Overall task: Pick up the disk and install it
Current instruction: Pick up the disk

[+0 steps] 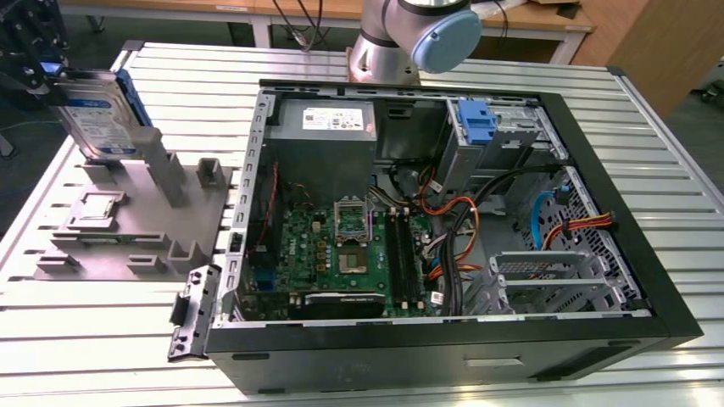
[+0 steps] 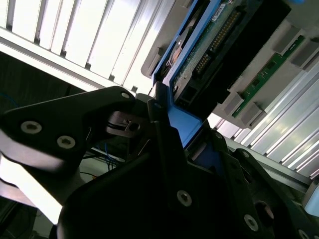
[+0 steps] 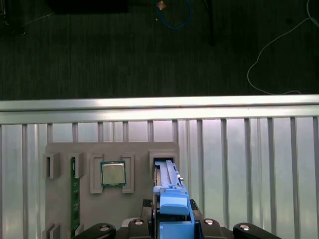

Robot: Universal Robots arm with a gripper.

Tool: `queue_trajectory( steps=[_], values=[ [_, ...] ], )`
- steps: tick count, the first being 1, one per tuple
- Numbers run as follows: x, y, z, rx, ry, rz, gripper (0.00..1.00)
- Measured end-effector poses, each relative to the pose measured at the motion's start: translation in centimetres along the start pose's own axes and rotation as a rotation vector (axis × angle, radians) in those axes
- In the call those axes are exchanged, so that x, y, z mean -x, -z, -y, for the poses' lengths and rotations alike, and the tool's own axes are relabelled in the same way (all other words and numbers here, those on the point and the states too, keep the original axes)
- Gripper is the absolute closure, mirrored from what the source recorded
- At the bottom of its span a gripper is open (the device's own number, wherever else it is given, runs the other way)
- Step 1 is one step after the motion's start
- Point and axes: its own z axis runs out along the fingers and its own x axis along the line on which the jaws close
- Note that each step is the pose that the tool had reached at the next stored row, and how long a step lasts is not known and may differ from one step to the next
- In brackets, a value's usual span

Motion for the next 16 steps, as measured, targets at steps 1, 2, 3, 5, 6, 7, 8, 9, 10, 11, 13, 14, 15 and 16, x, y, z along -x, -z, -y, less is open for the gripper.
queue_trajectory(
  steps=[1, 2, 3, 5, 6, 7, 8, 9, 10, 11, 13, 14, 15, 16],
  values=[
    [0.00, 0.01, 0.00, 0.0000, 0.000, 0.0000, 0.63],
    [0.00, 0.03, 0.00, 0.0001, 0.000, -0.0001, 0.63],
    [0.00, 0.05, 0.00, 0.0001, 0.000, -0.0001, 0.63],
    [0.00, 0.07, 0.00, 0.0000, 0.000, 0.0000, 0.63],
    [0.00, 0.09, 0.00, 0.0000, 0.000, 0.0000, 0.63],
    [0.00, 0.11, 0.00, 0.0001, 0.000, -0.0001, 0.63],
    [0.01, 0.20, 0.00, -0.0001, 0.000, 0.0000, 0.63],
    [0.01, 0.28, 0.00, 0.0001, 0.000, -0.0001, 0.63],
    [0.01, 0.29, 0.00, 0.0000, 0.000, 0.0000, 0.63],
    [0.01, 0.31, 0.00, 0.0000, 0.000, 0.0000, 0.63],
    [0.02, 0.34, 0.00, 0.0001, 0.000, 0.0000, 0.63],
    [0.04, 0.90, -0.01, 0.0001, 0.000, 0.0000, 0.63],
    [0.08, 1.54, -0.01, 0.0001, 0.000, 0.0000, 0.63],
    [0.08, 1.55, -0.01, 0.0000, 0.000, 0.0000, 0.63]
  ],
)
